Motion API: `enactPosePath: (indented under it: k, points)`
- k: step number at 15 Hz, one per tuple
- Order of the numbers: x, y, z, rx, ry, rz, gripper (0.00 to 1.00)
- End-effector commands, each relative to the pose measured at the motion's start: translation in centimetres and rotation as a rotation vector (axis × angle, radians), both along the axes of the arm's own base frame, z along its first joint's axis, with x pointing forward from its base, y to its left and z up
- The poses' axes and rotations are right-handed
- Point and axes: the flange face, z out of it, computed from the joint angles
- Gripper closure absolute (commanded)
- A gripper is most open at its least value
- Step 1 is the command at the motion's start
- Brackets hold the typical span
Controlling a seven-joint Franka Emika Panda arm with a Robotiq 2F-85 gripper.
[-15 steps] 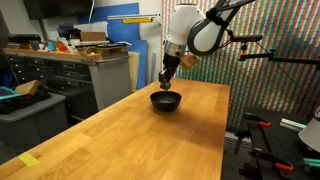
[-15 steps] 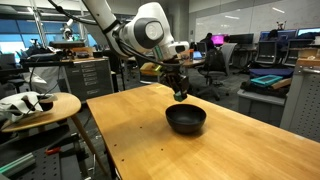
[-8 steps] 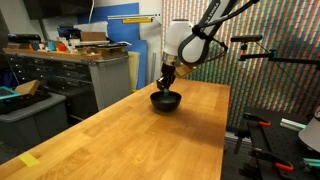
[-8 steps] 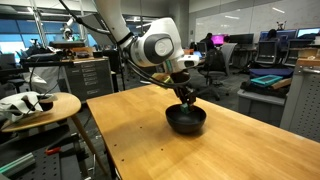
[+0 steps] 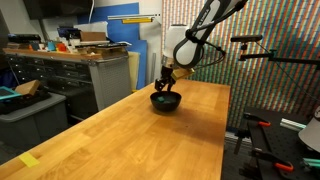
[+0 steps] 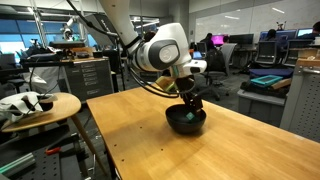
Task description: Put the green block in the black bowl
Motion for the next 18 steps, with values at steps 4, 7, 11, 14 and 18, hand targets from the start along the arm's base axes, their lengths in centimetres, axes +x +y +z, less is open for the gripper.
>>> enactPosePath:
  k: [4,7,11,14,18]
  points:
    - [-0.2,-1.1,2.0,0.031,-0.021,-0.048,0.0]
    - [-0.7,-1.2,3.8,0.032,-0.02,-0.048,0.0]
    - [-1.5,-1.0,6.7,0.034,-0.02,-0.052,0.0]
    - [-2.9,-0.7,8.8,0.044,0.019,-0.054,0.0]
    - [-5.3,0.4,11.1,0.06,0.078,-0.047,0.0]
